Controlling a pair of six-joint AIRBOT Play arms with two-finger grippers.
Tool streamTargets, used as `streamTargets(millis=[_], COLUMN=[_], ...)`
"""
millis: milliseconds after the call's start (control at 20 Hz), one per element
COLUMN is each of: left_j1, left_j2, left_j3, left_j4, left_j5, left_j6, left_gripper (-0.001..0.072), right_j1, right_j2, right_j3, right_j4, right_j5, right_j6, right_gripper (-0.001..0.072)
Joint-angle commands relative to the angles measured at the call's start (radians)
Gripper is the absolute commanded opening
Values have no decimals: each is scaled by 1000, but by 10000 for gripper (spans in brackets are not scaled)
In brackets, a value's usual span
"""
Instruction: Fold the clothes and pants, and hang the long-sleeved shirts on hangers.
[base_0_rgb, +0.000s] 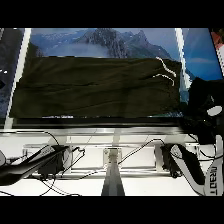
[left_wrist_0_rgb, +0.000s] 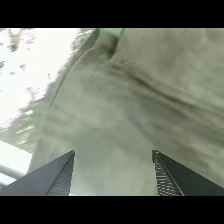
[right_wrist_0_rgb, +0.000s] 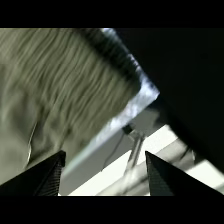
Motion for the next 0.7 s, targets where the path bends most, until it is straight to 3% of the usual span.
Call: streamTargets(millis=[0, 100, 150, 300, 350, 450, 650], left_j1=[10, 26, 34, 73, 96, 155, 290], left_j2=[9, 16, 32, 101, 126, 161, 182], left_j3=[-9, -43, -80, -227, -278, -365, -480], left_j4=[38, 37, 37, 37, 37, 38, 37], left_j5=[-53, -69, -59, -5, 0, -1, 4], left_j6=[11, 9, 9, 7, 6, -3, -49], left_gripper=[560, 533, 488, 487, 487, 488, 495], right_j1=[0, 0, 1, 1, 1, 1, 1], right_j2=[-86, -108, -112, -113, -113, -112, -112], right_j3=[-2, -2, -2, -2, -2, -2, -2], right_j4=[57, 124, 144, 193, 196, 195, 193], right_j5=[-148, -212, -227, -263, -265, -264, -258], right_j6=[49, 34, 27, -37, -57, -93, -172], right_gripper=[550, 548, 505, 445, 362, 27, 29])
